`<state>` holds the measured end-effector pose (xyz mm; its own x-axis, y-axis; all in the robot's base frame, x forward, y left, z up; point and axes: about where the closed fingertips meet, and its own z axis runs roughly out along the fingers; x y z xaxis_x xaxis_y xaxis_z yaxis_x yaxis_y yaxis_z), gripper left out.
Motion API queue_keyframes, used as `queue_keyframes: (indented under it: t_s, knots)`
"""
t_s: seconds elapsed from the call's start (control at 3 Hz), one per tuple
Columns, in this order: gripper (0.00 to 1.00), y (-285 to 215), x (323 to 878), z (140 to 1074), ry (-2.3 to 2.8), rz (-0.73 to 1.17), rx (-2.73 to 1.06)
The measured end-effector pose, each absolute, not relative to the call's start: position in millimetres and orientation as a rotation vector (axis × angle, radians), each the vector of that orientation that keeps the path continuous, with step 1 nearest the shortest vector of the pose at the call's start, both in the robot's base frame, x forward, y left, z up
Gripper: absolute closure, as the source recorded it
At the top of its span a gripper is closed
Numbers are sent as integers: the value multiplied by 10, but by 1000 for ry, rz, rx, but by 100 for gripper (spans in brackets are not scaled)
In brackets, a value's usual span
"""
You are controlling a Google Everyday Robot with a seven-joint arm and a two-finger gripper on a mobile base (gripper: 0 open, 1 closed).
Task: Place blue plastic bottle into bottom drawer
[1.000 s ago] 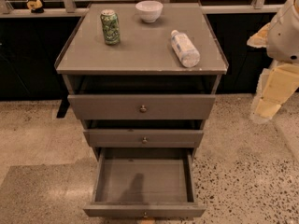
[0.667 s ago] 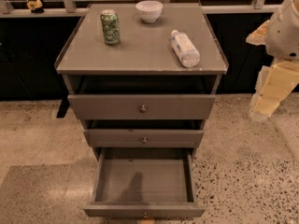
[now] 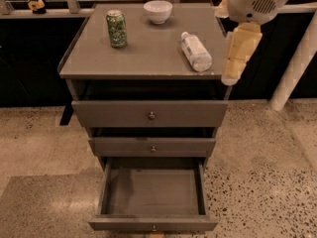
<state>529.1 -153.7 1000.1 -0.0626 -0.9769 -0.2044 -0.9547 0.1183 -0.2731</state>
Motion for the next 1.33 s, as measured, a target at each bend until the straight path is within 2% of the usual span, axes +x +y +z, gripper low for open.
queue_keyframes:
  t_s: [0.67, 1.0, 1.33]
  knots:
    - [0, -1511, 5330, 10023, 2054, -101, -1873]
    - [0, -1564, 5707, 9906, 2094, -98, -1861]
    - [0, -1627, 6363, 9590, 2216, -92, -1812]
